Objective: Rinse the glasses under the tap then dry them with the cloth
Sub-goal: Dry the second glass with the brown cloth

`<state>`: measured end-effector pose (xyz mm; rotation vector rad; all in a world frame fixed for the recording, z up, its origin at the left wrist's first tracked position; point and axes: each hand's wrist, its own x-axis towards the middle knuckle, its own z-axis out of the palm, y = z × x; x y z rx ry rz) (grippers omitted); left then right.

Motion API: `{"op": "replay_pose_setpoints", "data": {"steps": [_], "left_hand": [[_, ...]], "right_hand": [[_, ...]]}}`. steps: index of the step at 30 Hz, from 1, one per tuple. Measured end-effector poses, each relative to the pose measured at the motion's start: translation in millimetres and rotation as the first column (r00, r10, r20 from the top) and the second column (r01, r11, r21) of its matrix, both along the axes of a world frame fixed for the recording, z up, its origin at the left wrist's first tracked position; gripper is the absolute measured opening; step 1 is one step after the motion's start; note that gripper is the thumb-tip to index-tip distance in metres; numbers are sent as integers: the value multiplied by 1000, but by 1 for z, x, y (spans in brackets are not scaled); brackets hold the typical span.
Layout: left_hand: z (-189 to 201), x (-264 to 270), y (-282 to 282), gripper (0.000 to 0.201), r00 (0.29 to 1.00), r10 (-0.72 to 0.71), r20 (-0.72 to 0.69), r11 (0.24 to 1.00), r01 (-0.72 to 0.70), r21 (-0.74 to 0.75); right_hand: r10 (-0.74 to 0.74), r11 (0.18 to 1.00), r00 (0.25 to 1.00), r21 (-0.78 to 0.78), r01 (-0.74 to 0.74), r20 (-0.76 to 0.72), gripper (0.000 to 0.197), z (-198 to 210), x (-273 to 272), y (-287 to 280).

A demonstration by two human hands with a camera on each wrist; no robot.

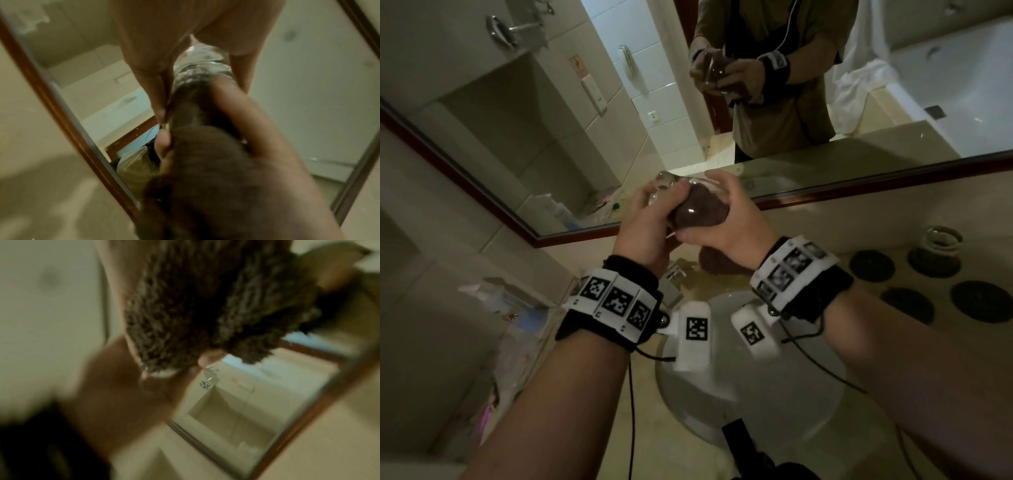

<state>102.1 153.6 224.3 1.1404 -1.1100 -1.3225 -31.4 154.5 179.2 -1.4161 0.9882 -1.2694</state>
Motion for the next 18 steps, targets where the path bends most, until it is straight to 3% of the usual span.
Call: {"op": "replay_pose_setpoints", "data": {"steps": [2, 3, 5, 7, 9, 11, 12, 14, 16, 18], "left_hand": [[1, 2, 3, 65, 999, 2, 37, 999, -1, -41], [0, 3, 4, 61, 999, -12, 44, 998, 15, -57], [0, 6, 5, 63, 999, -43, 23, 998, 44, -48], [1, 8, 4, 72, 997, -82, 8, 996, 81, 24], [3, 4, 5, 71, 995, -97, 11, 992, 96, 86], [2, 2, 1, 66, 999, -48, 23, 997, 47, 63], [1, 2, -1, 66, 999, -23, 27, 999, 22, 30], [2, 4, -2, 65, 998, 2, 57, 1000, 0, -26], [2, 5, -1, 59, 995, -25, 92, 999, 29, -44], [4, 5, -1, 51, 994, -65, 84, 997, 68, -36]], "right_hand": [[175, 948, 934, 203, -246, 311, 89, -5, -6, -7], [212, 926, 914, 227, -301, 345, 88, -5, -8, -9], [163, 969, 968, 155, -194, 193, 83, 0, -10, -5], [-5, 999, 996, -51, 1, -85, 81, 8, -8, 2], [-174, 956, 921, -283, 73, -350, 83, 13, -4, 8], [-221, 940, 896, -328, 92, -385, 84, 11, -2, 9], [-184, 954, 931, -284, 93, -315, 84, 8, 0, 7], [-3, 999, 1000, -44, 2, -23, 78, 6, -2, 2], [195, 948, 926, 182, -263, 324, 66, 2, -9, -2], [248, 899, 872, 234, -370, 423, 64, -2, -15, -6]]}}
